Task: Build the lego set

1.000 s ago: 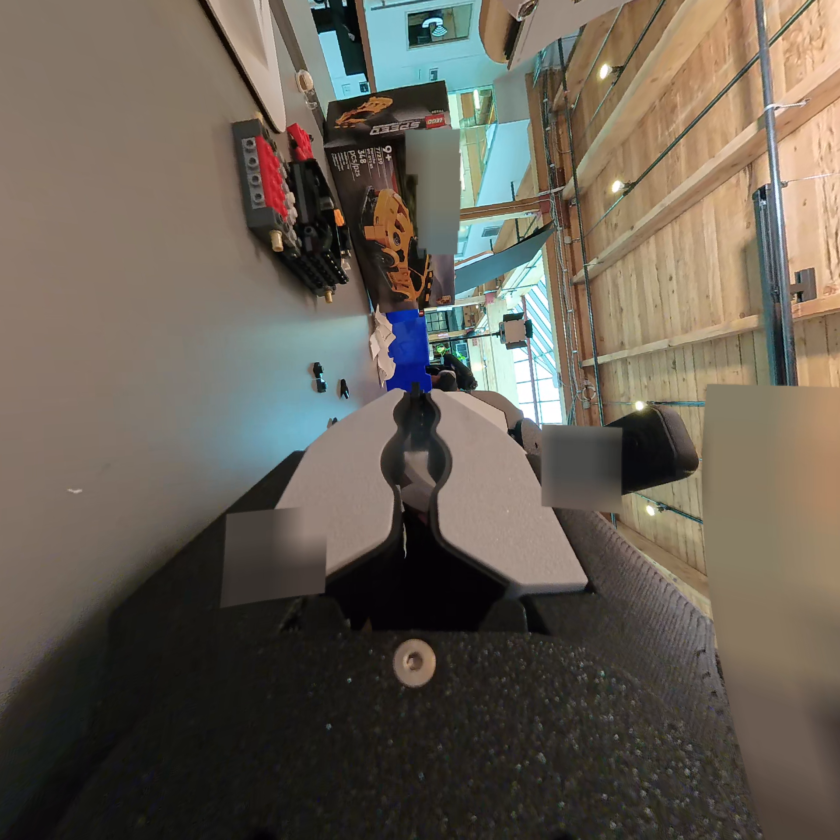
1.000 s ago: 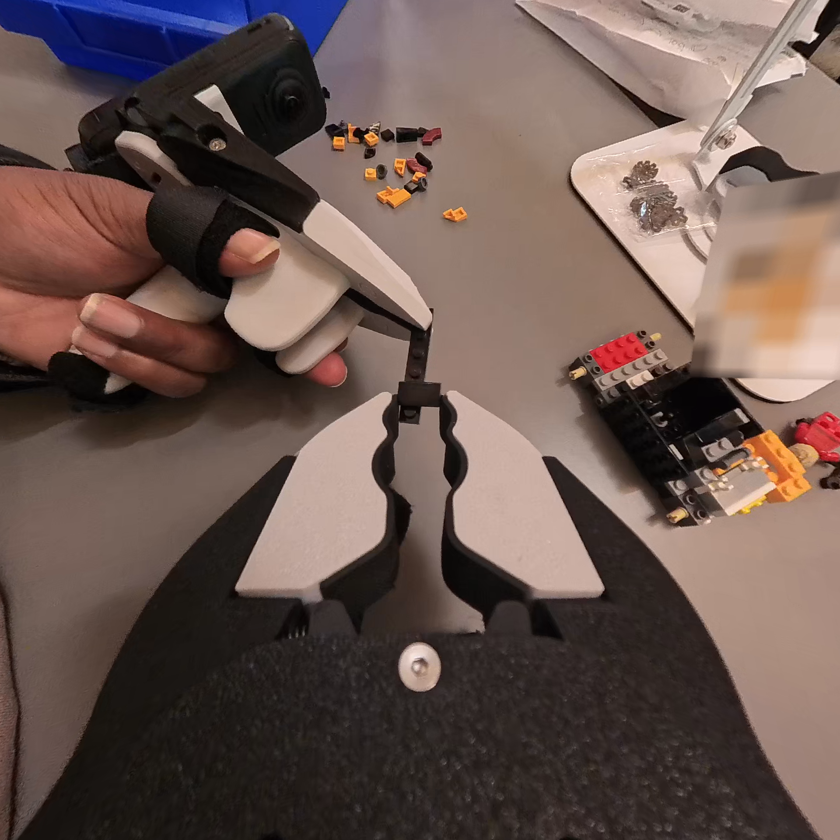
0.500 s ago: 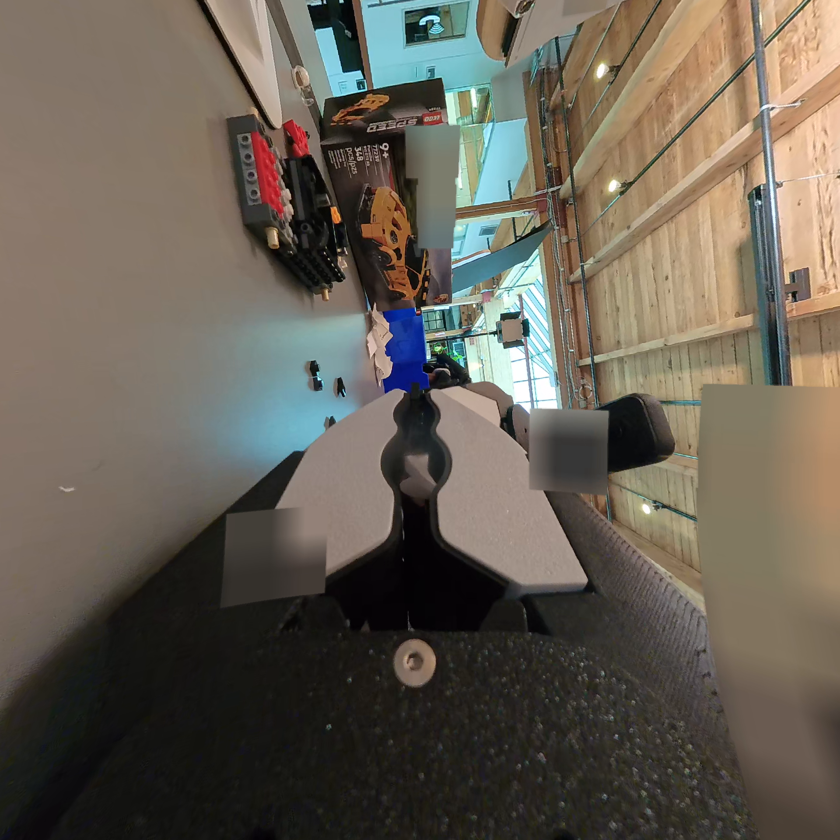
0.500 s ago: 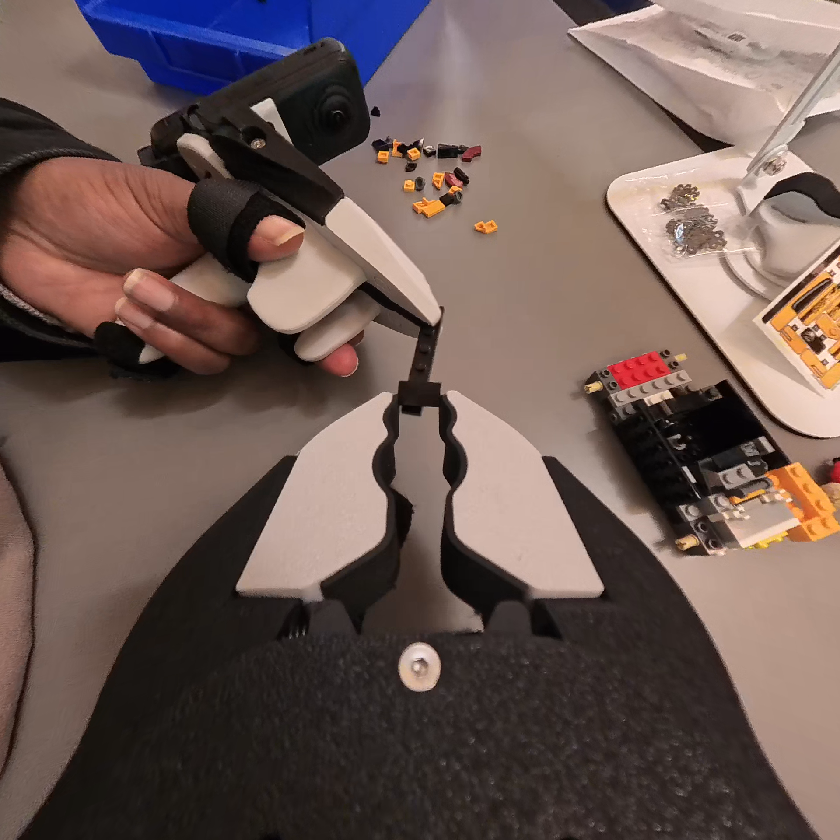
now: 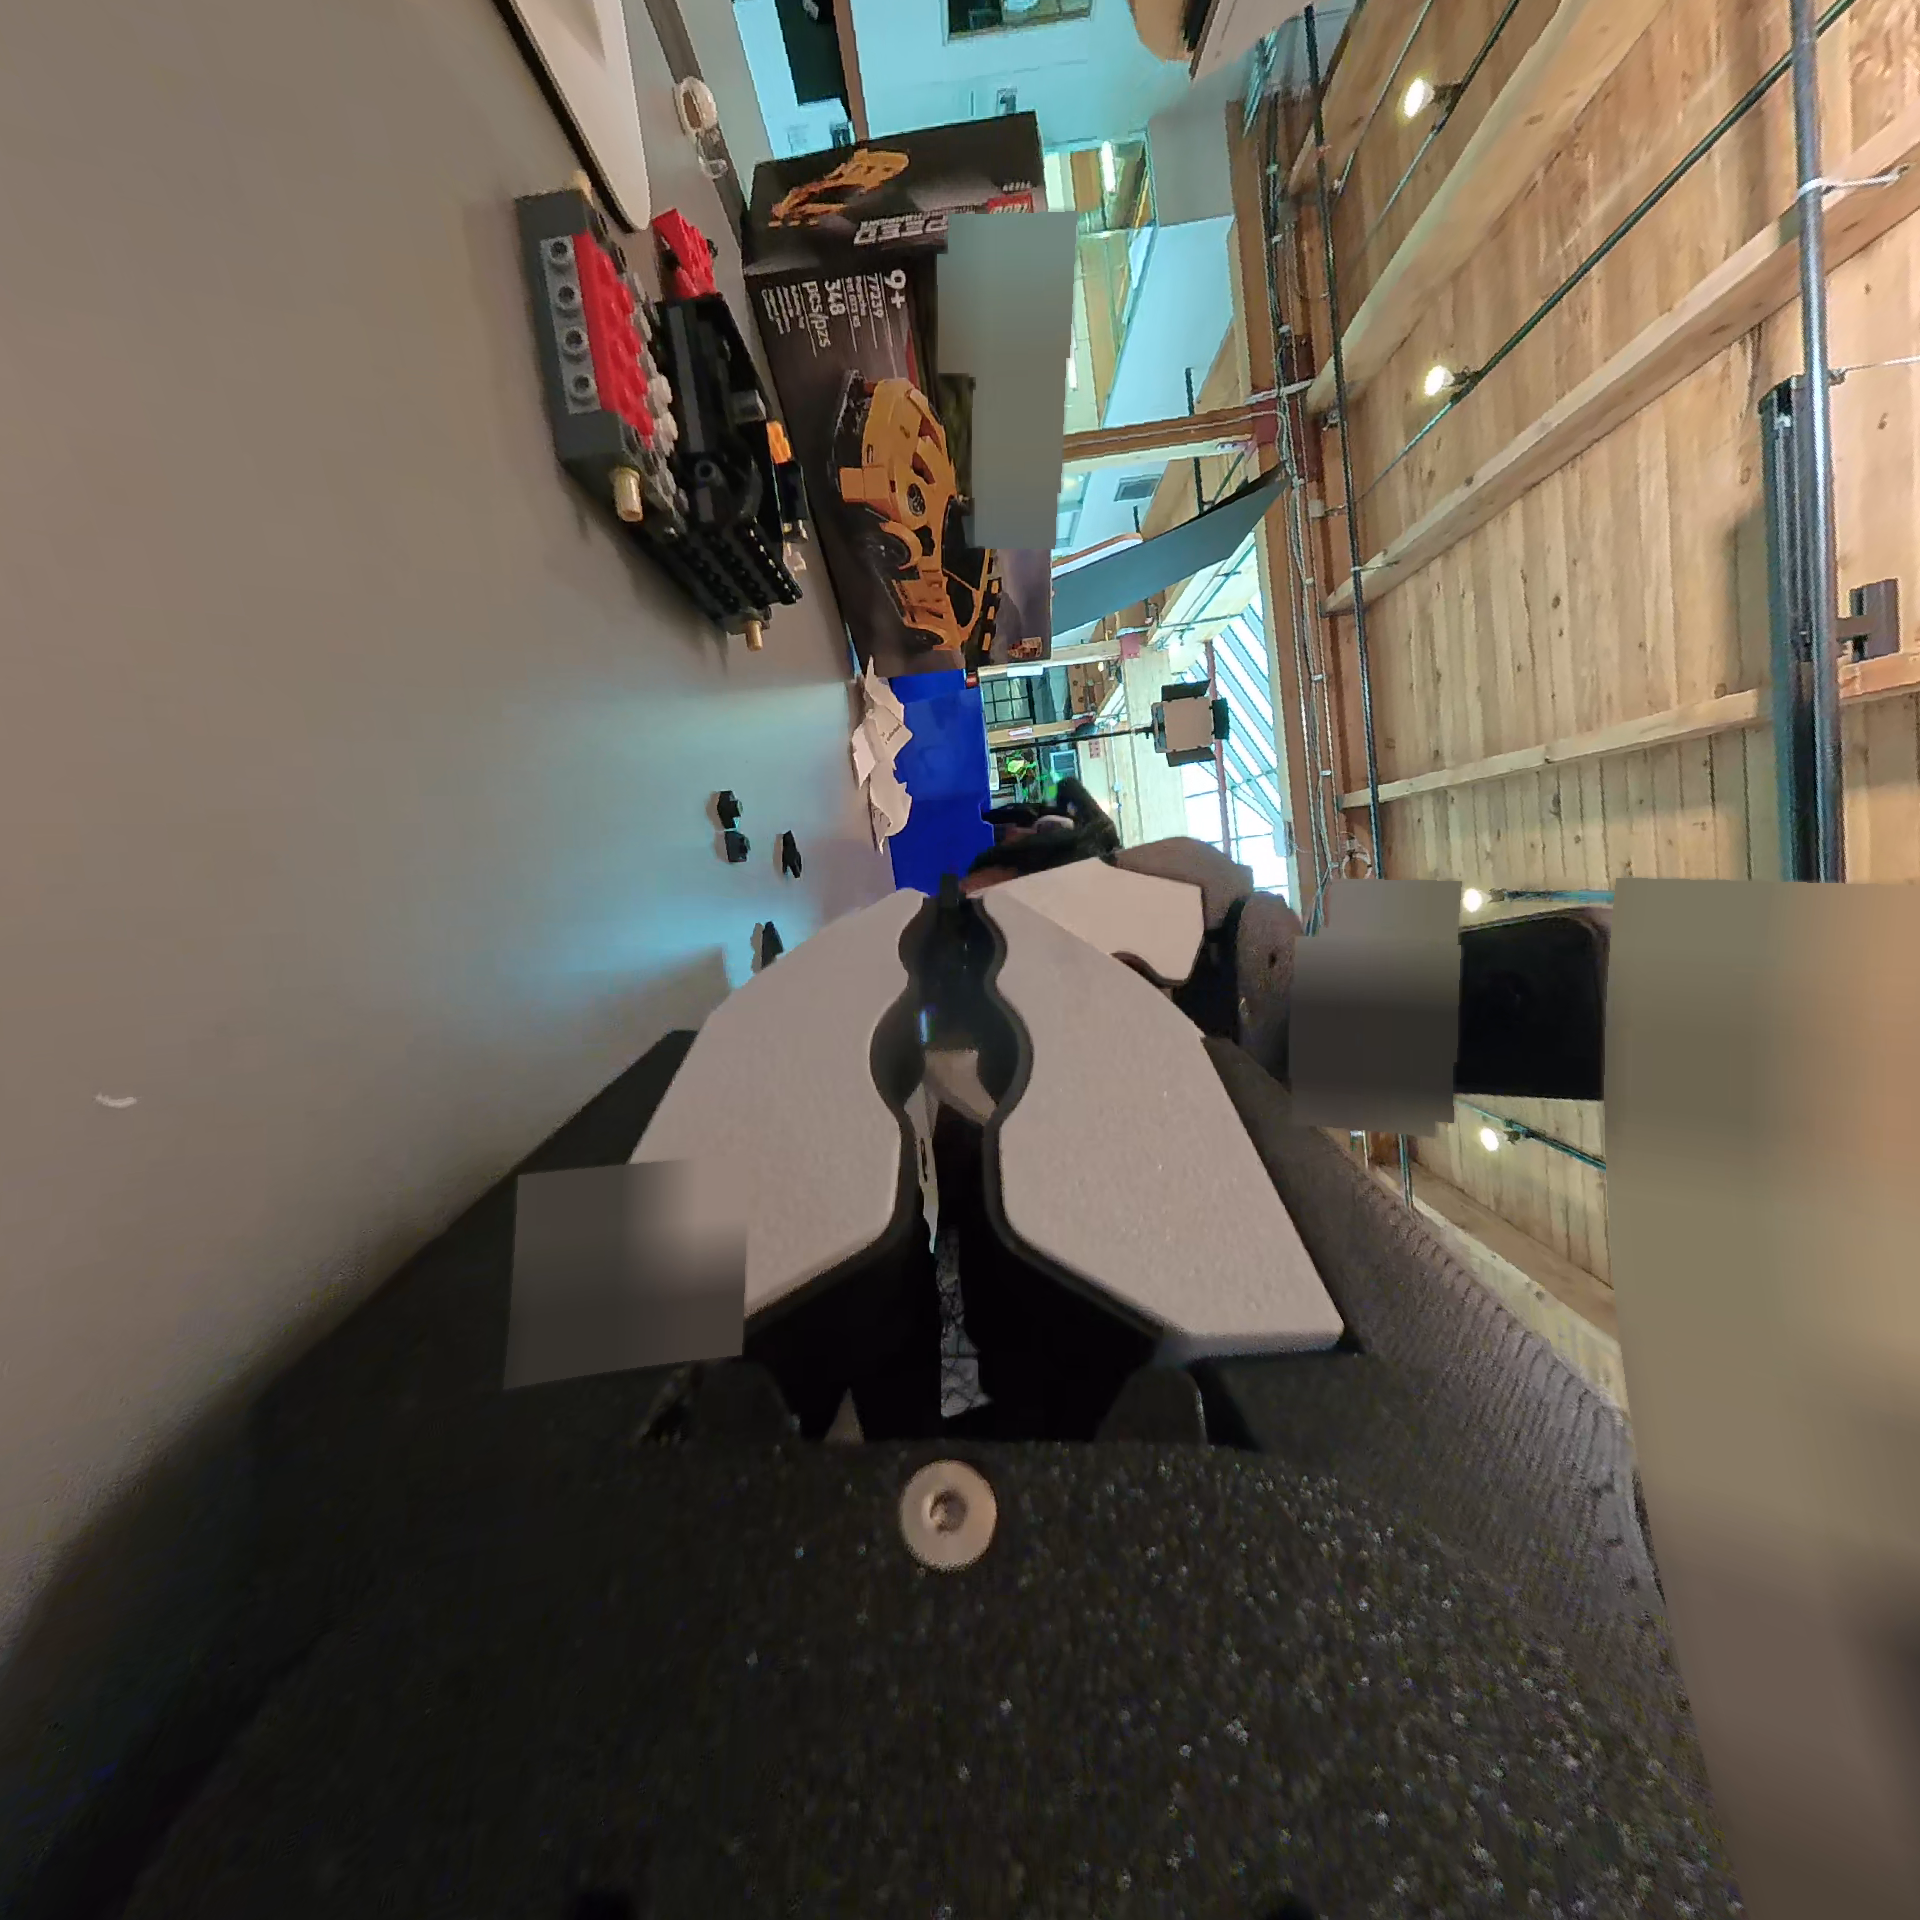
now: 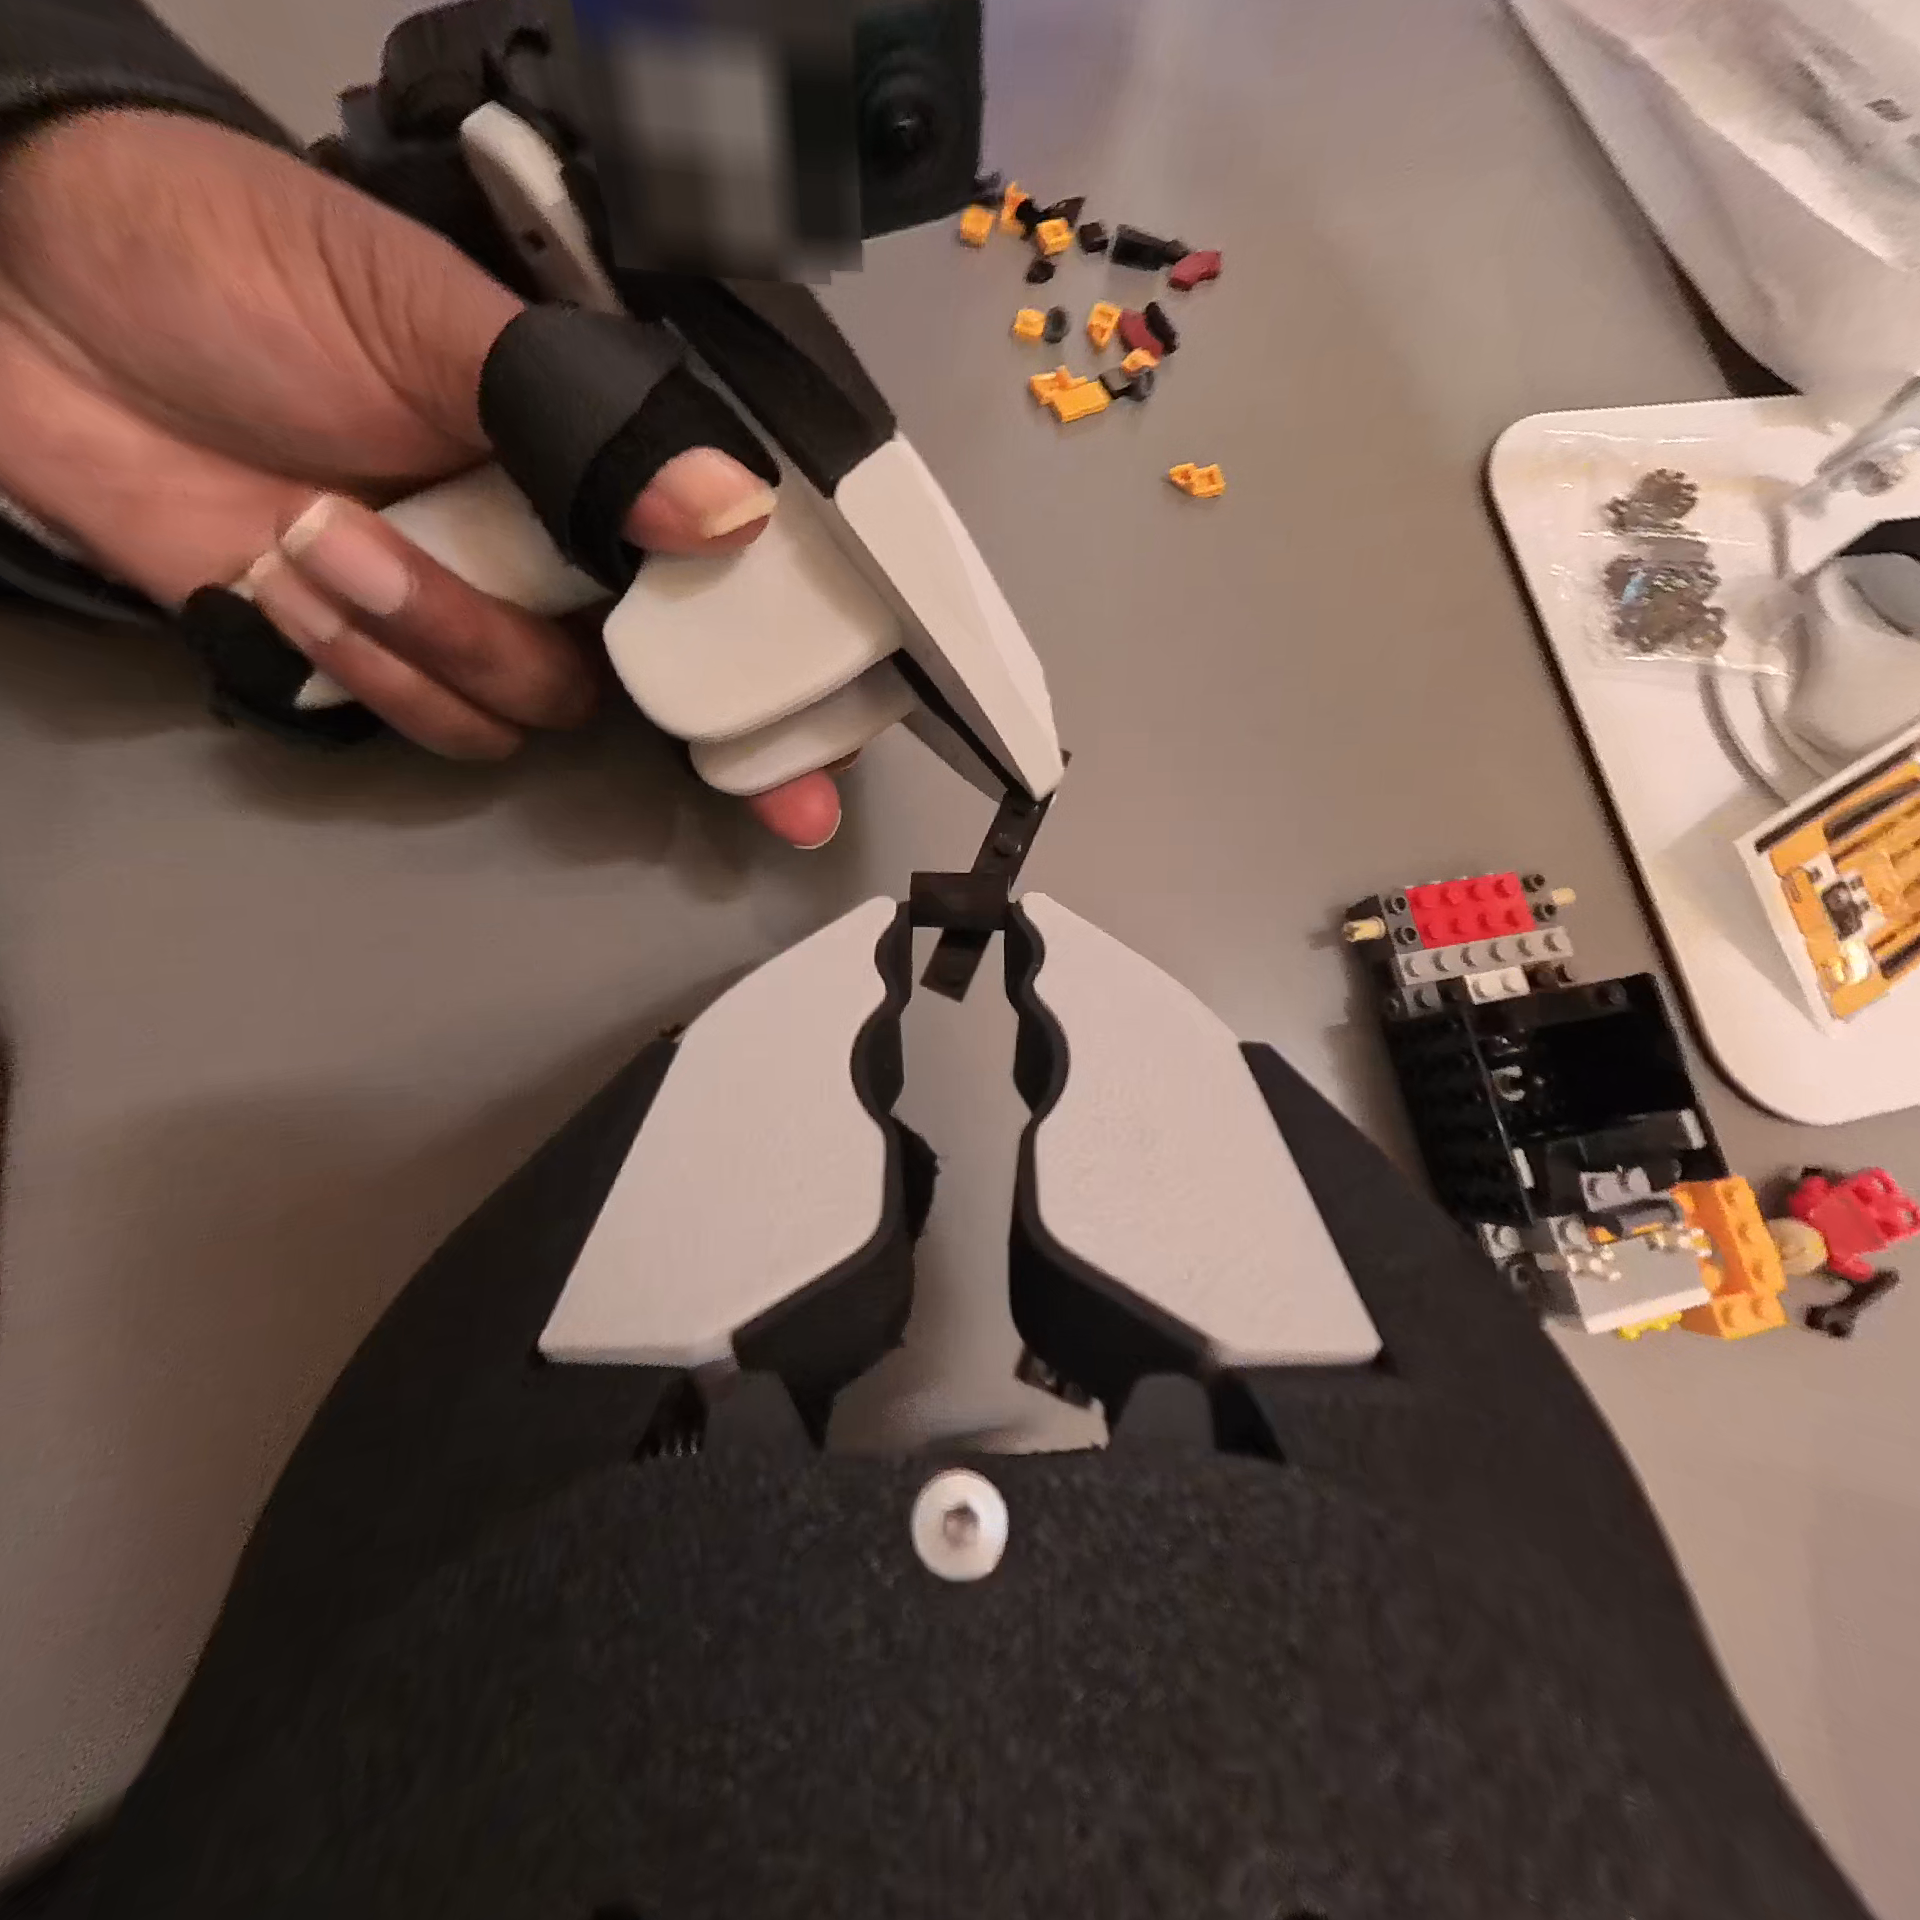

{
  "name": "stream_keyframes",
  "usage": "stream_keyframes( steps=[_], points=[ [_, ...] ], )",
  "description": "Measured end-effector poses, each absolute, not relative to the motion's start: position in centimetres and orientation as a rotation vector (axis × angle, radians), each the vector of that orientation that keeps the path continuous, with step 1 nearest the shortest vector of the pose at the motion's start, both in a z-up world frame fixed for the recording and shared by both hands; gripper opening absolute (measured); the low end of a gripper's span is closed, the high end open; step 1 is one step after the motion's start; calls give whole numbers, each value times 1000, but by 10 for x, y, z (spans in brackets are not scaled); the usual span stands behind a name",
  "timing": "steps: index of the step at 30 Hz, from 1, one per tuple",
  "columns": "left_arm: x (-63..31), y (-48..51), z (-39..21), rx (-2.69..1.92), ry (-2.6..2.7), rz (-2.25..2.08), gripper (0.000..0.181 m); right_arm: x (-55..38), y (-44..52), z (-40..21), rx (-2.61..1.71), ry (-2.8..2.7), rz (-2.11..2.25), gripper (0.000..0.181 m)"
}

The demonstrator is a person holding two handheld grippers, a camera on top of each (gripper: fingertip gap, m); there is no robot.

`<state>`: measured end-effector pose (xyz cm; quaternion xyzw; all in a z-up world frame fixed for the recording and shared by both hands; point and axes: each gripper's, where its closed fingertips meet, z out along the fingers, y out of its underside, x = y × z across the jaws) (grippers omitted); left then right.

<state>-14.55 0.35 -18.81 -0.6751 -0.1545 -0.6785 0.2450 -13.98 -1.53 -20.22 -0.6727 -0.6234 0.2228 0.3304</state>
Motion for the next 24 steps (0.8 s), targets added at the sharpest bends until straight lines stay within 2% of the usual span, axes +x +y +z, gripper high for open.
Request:
stream_keyframes(
  steps=[7, 14, 24],
  points=[
    [-128, -9, -194, -1919, -336, -1905, 4, -119, -26, -205, -1569, -2130, 580, 17],
    [-121, -15, -196, -1953, -299, -1938, 5, -110, -32, -207, -1541, -2388, 594, 18],
    [-131, -8, -195, -1928, -330, -1909, 5, -111, -20, -201, -1590, -2150, 571, 20]
  ],
)
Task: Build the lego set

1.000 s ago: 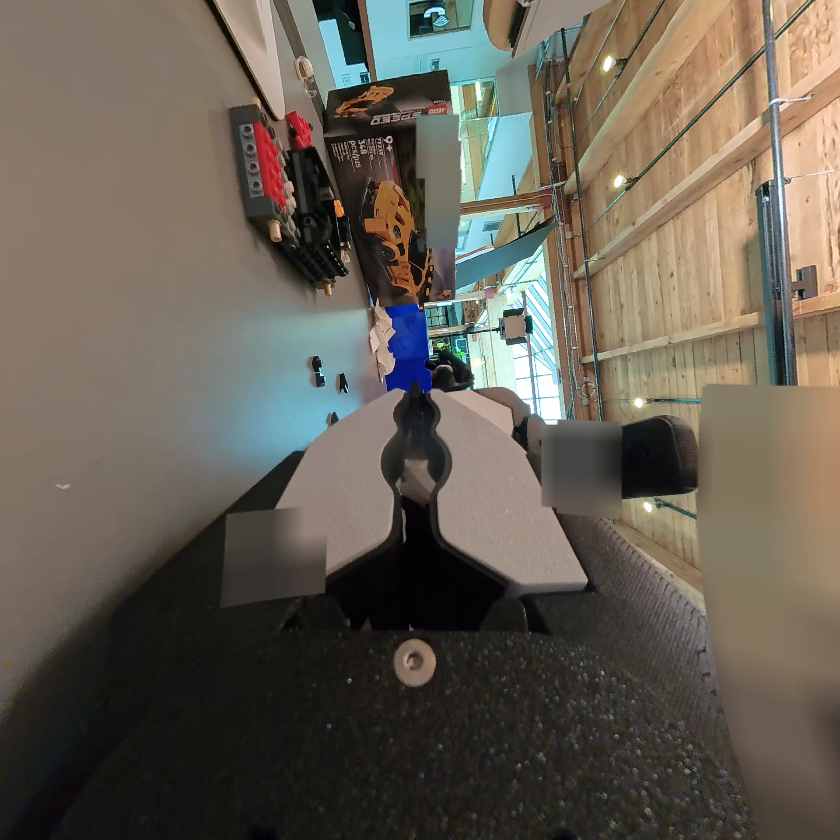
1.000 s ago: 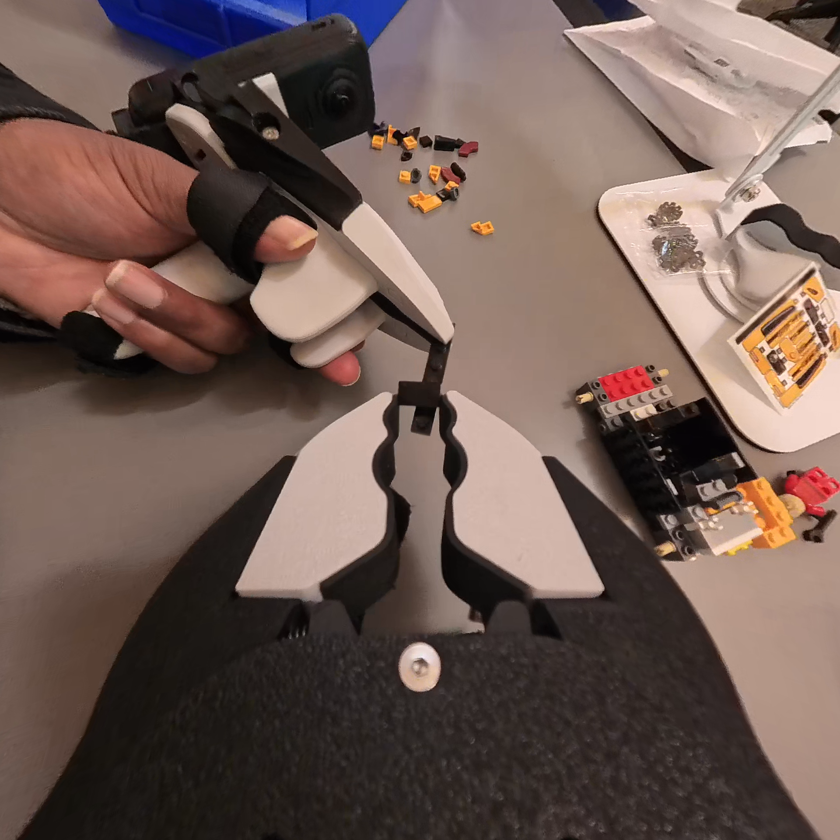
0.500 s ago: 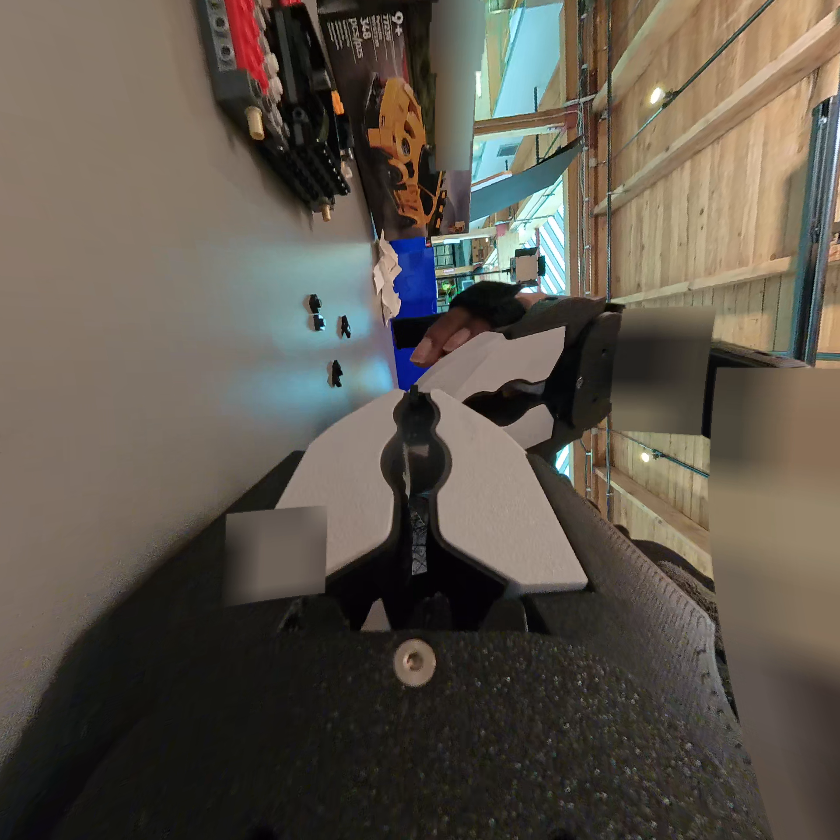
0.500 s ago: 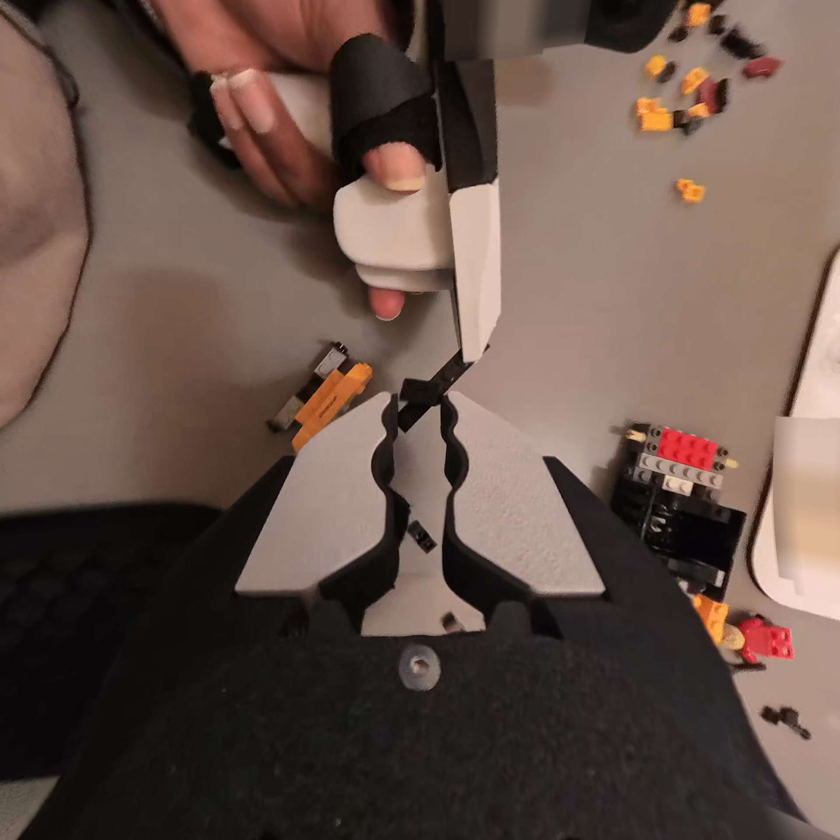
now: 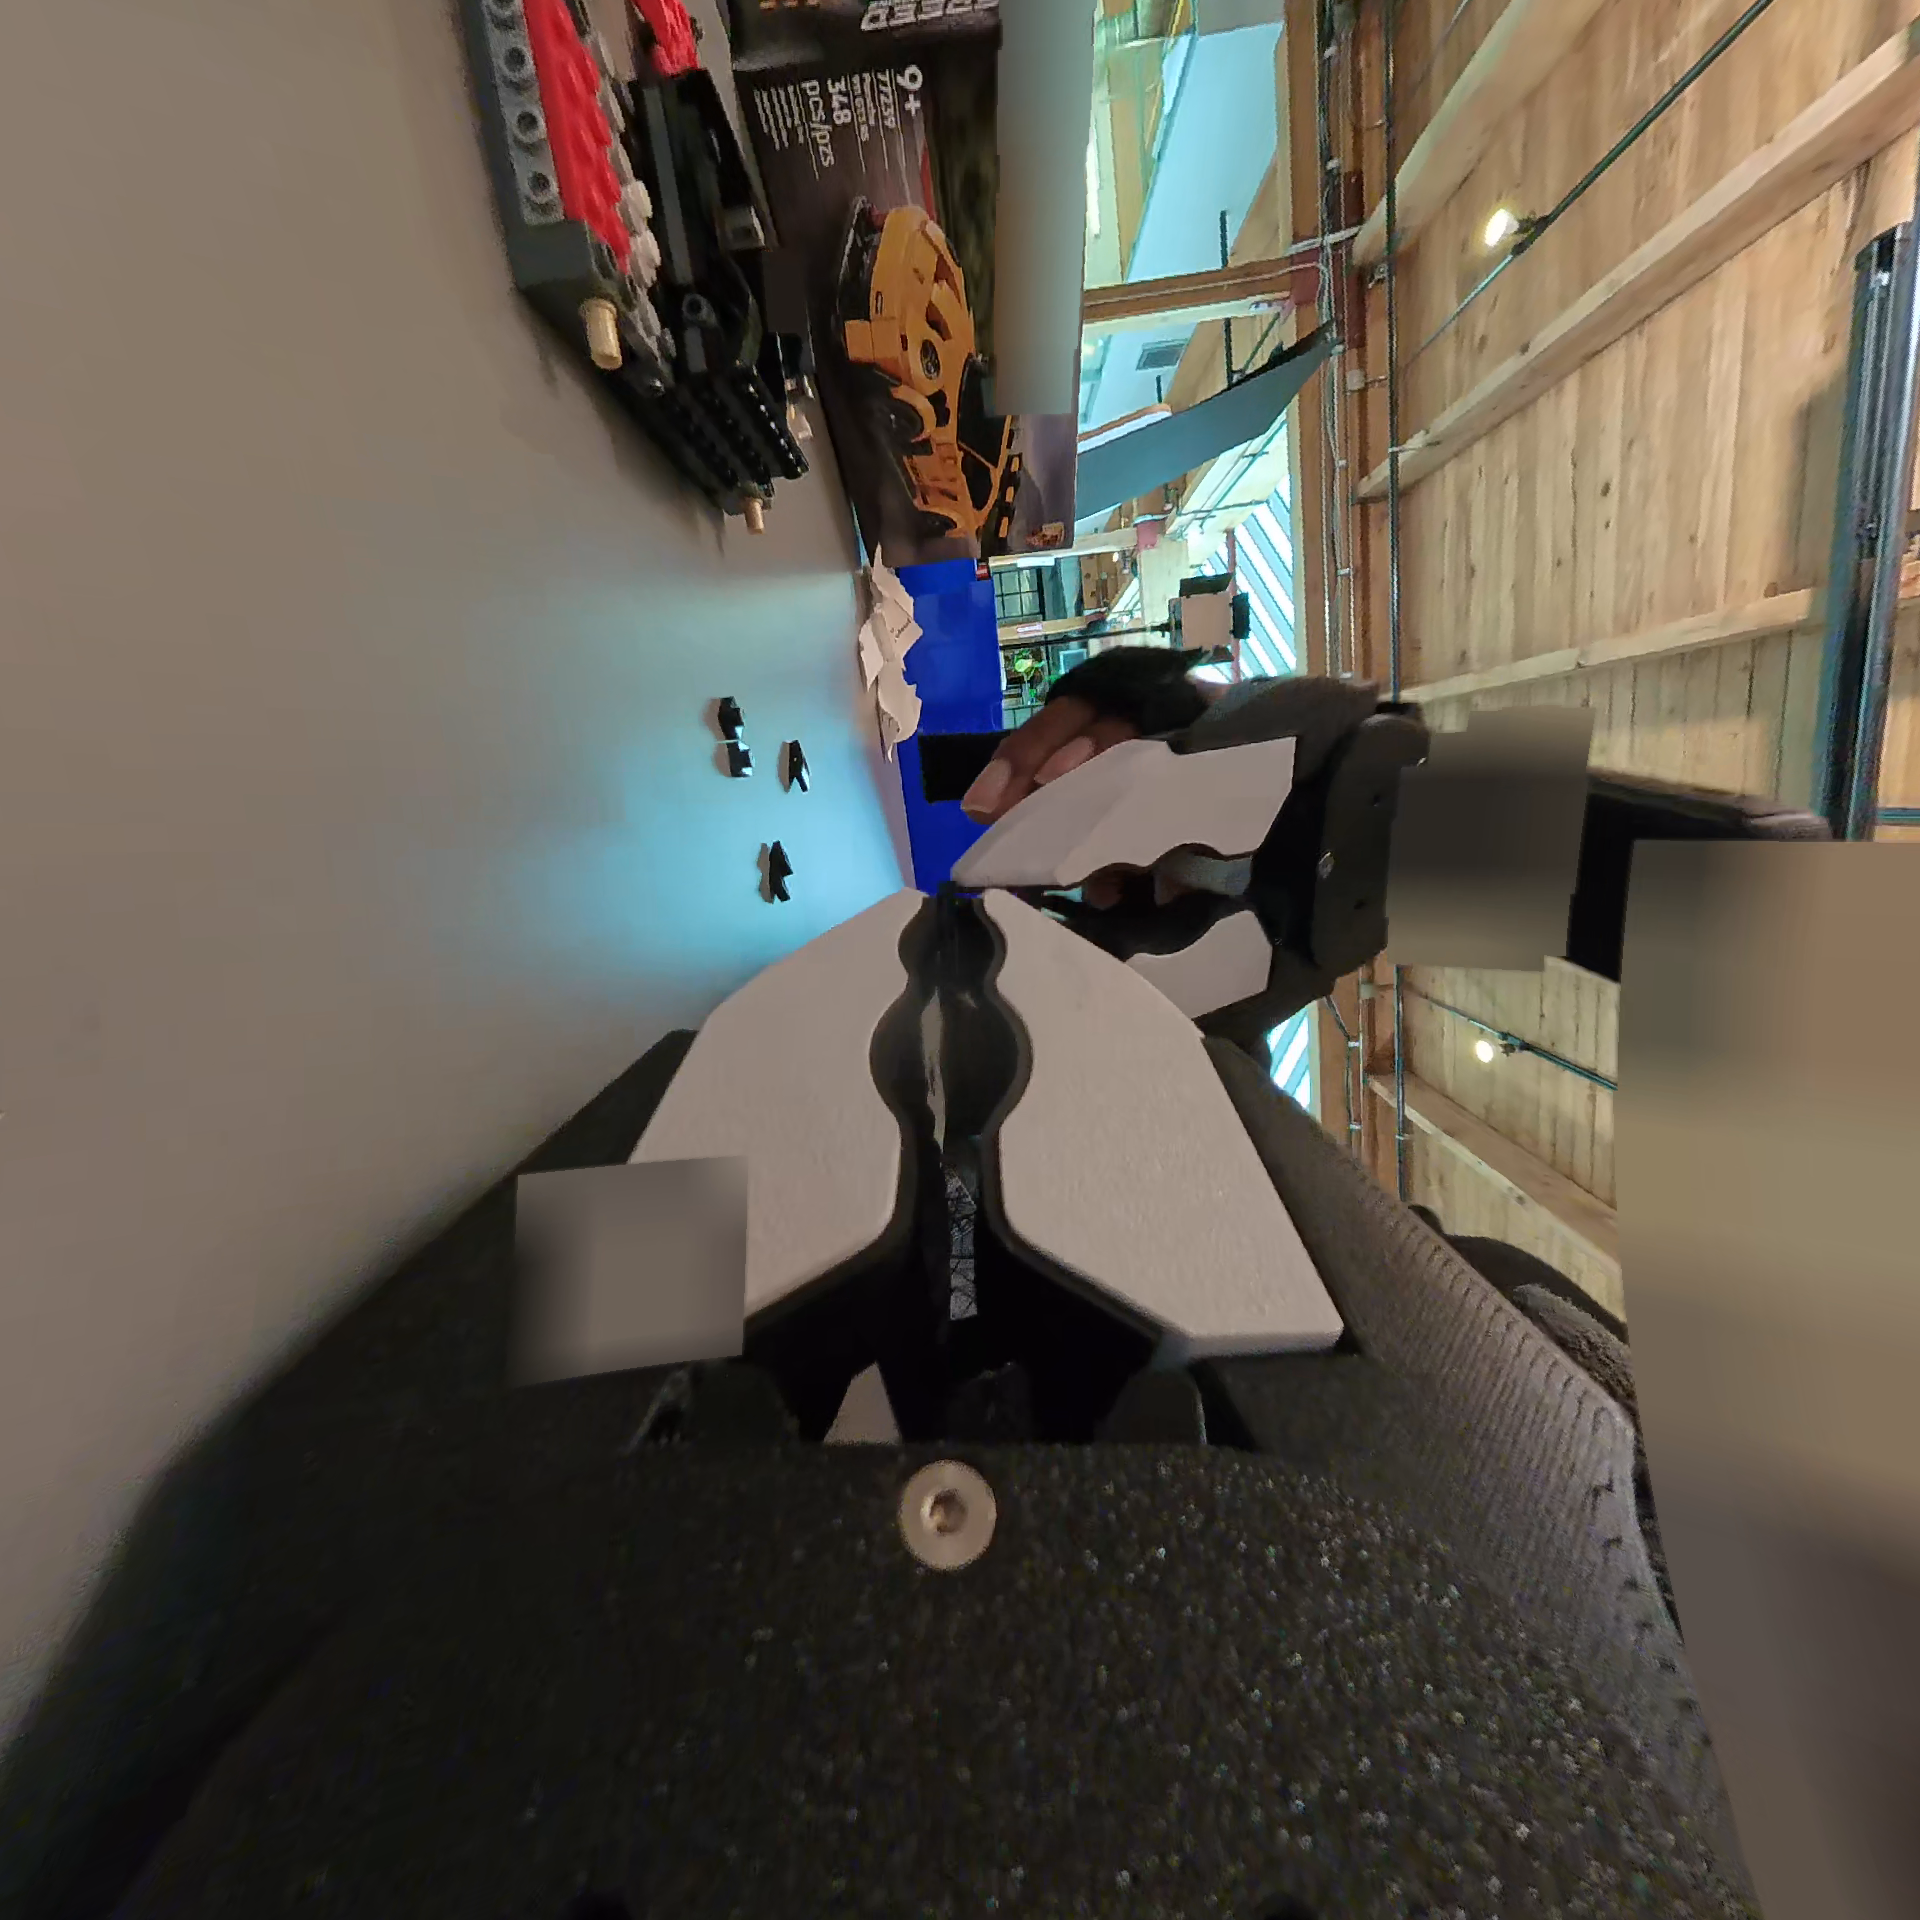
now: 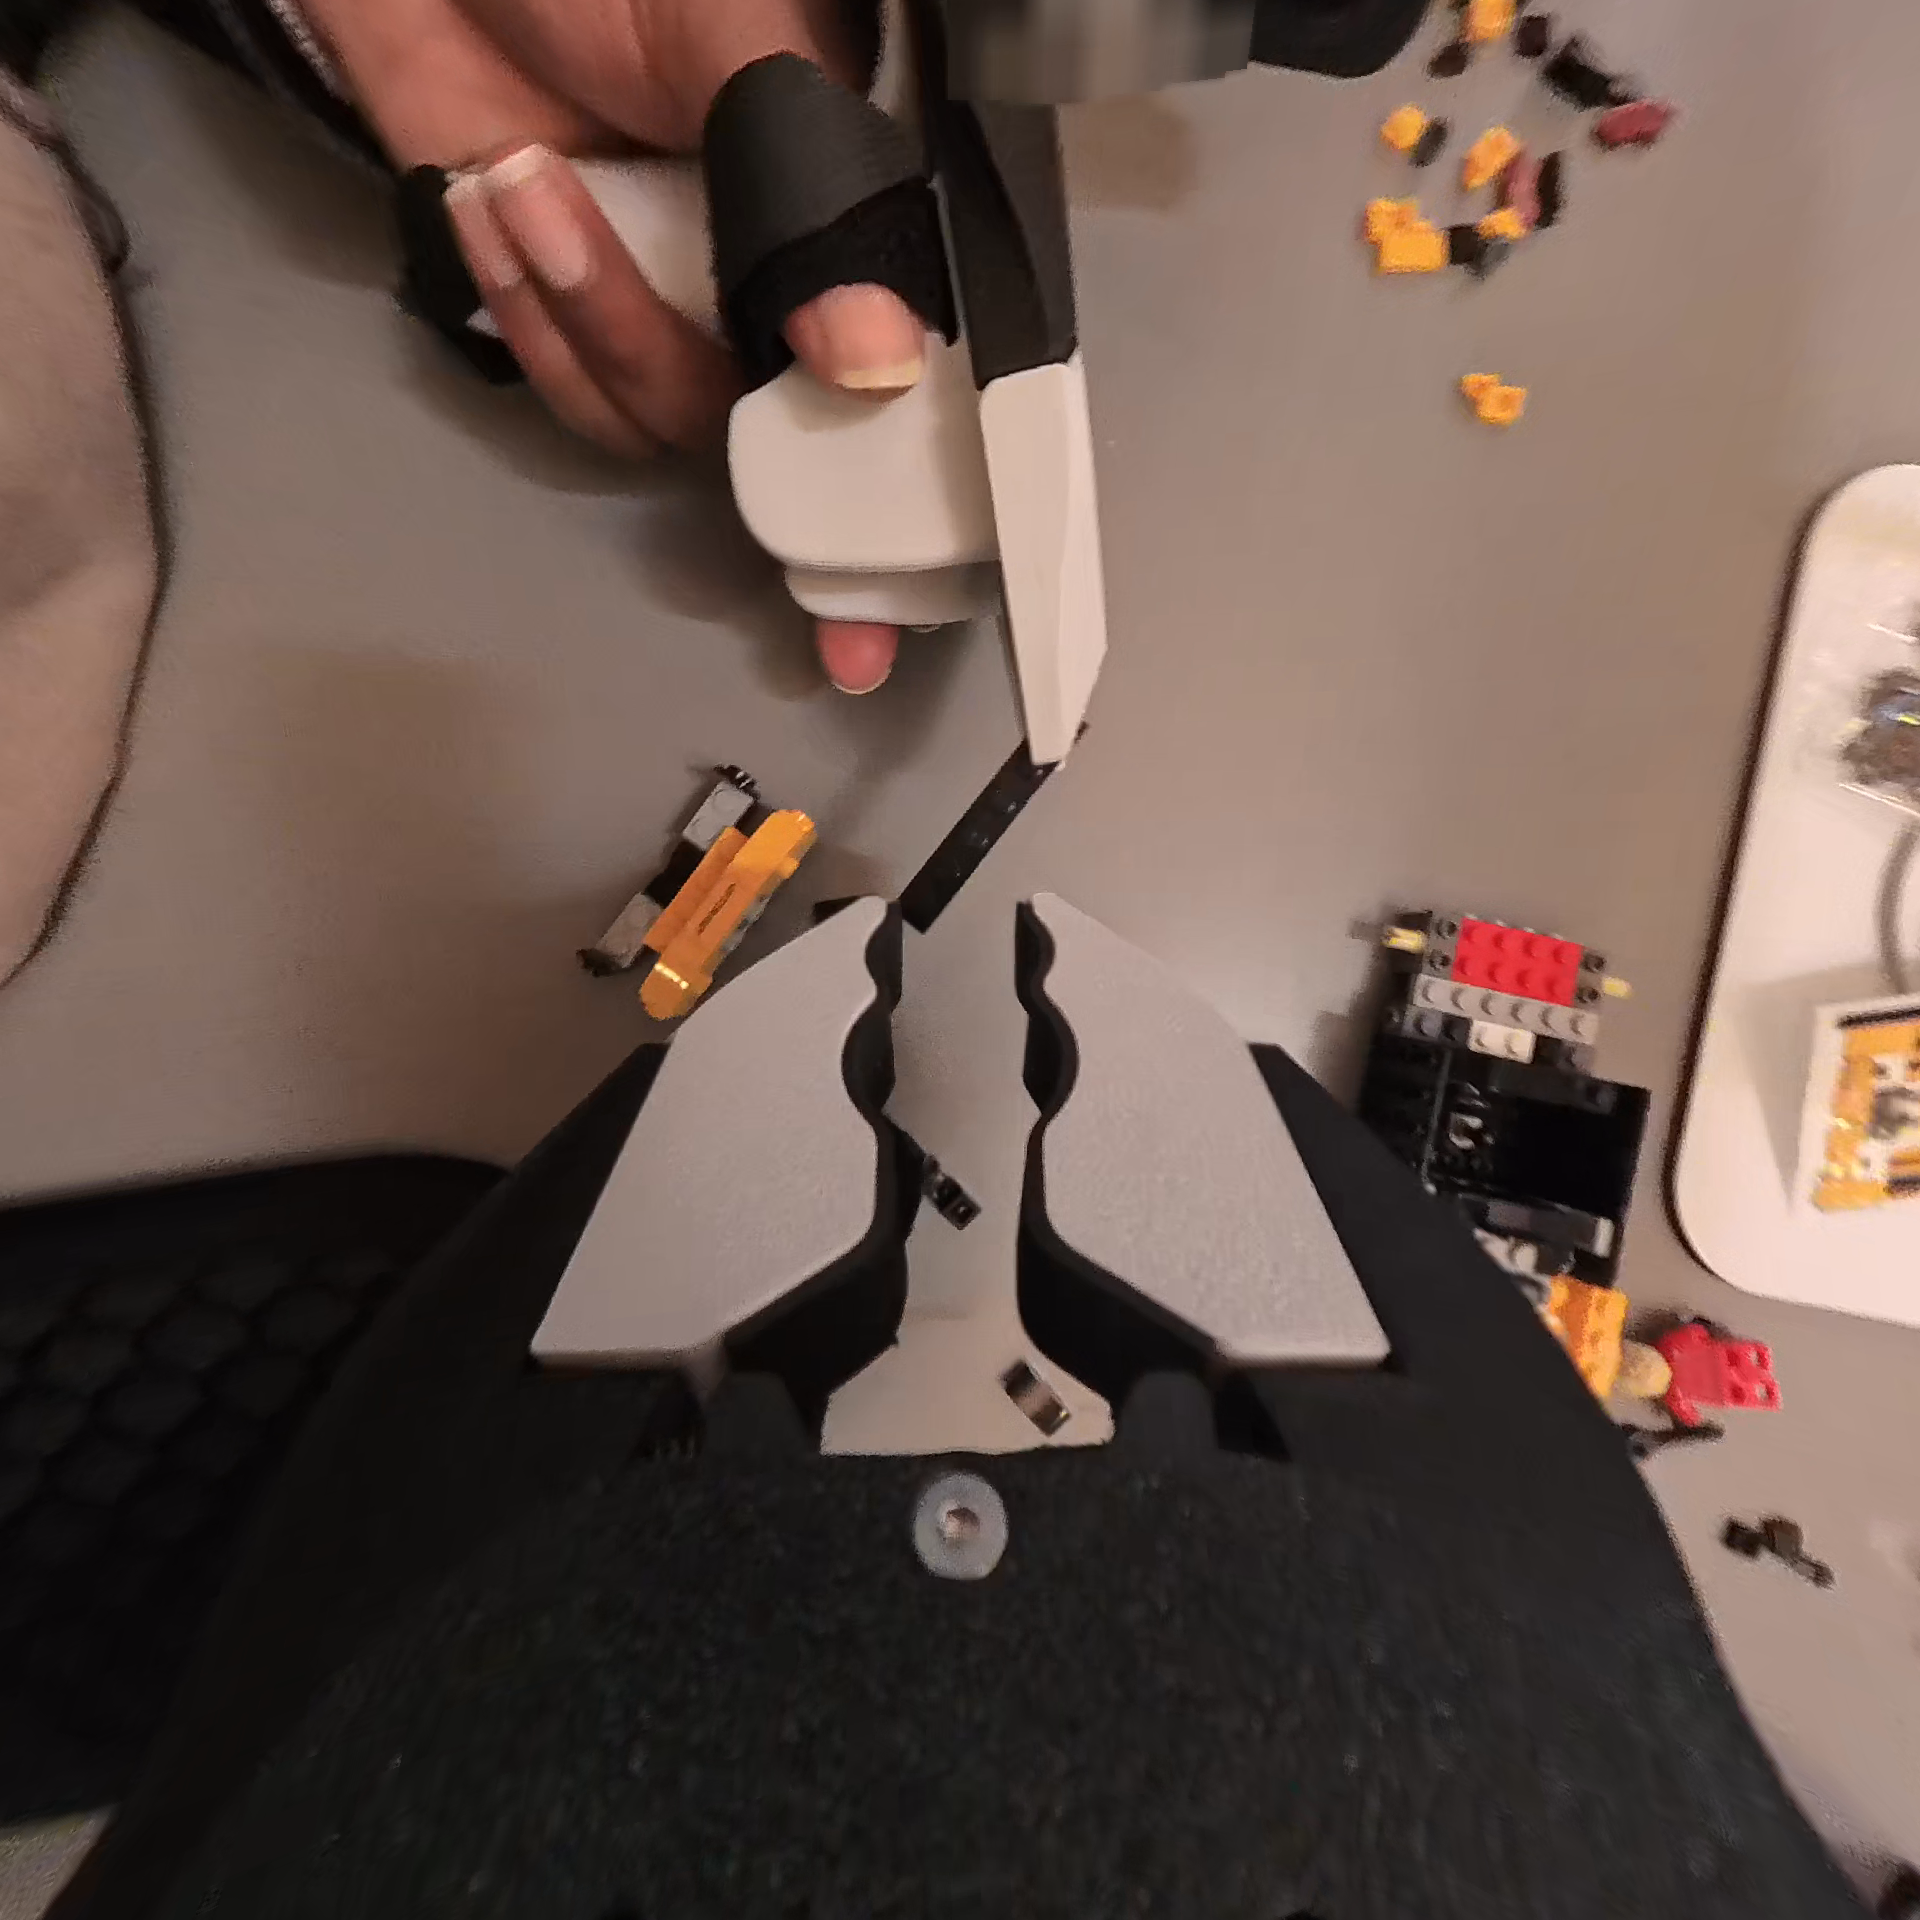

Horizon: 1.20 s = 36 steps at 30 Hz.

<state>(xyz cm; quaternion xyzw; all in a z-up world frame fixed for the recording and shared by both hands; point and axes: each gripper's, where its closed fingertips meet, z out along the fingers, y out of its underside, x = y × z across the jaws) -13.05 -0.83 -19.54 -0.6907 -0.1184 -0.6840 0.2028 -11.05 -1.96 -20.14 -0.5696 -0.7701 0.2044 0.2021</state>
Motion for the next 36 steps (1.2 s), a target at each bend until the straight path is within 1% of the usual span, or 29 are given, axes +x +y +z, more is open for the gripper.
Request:
stream_keyframes(
  steps=[3, 11, 12, 13, 14, 16, 17, 19, 21, 23, 25, 27, 29, 32, 33, 36],
  points=[
    [-133, -6, -196, -1921, -355, -1899, 5, -114, -19, -203, -1607, -1998, 553, 21],
    [-139, -2, -194, -1896, -381, -1858, 5, -127, -21, -202, -1799, -1617, 617, 30],
    [-139, -2, -194, -1891, -382, -1861, 5, -129, -20, -203, -1807, -1596, 598, 28],
    [-139, -2, -193, -1889, -381, -1861, 5, -130, -16, -205, -1809, -1578, 564, 15],
    [-140, -1, -193, -1885, -383, -1853, 5, -131, -15, -206, -1804, -1585, 557, 10],
    [-141, -1, -188, -1860, -365, -1871, 5, -131, -14, -204, -1794, -1605, 582, 9],
    [-140, -3, -181, -1821, -318, -1901, 7, -130, -14, -200, -1793, -1627, 625, 8],
    [-142, -4, -159, -1699, -184, -1939, 25, -125, -16, -186, -1751, -1680, 783, 8],
    [-139, -15, -136, -1612, 71, -1946, 31, -117, -18, -169, -1693, -1740, 929, 8],
    [-133, -28, -128, -1599, 379, -1765, 35, -110, -23, -156, -1653, -1796, 1054, 7],
    [-124, -36, -131, -1604, 657, -1485, 37, -107, -31, -151, -1624, -1872, 1120, 7],
    [-117, -41, -137, -1605, 852, -1267, 36, -109, -40, -149, -1617, -1920, 1163, 8],
    [-112, -44, -141, -1605, 952, -1130, 32, -110, -46, -150, -1611, -1968, 1166, 8],
    [-109, -46, -144, -1606, 1027, -1043, 11, -113, -51, -152, -1598, -2006, 1152, 8],
    [-108, -48, -144, -1604, 1044, -1034, 8, -113, -51, -153, -1598, -2010, 1142, 7],
    [-108, -47, -146, -1613, 1055, -1009, 8, -113, -50, -155, -1597, -1994, 1140, 8]
  ],
)
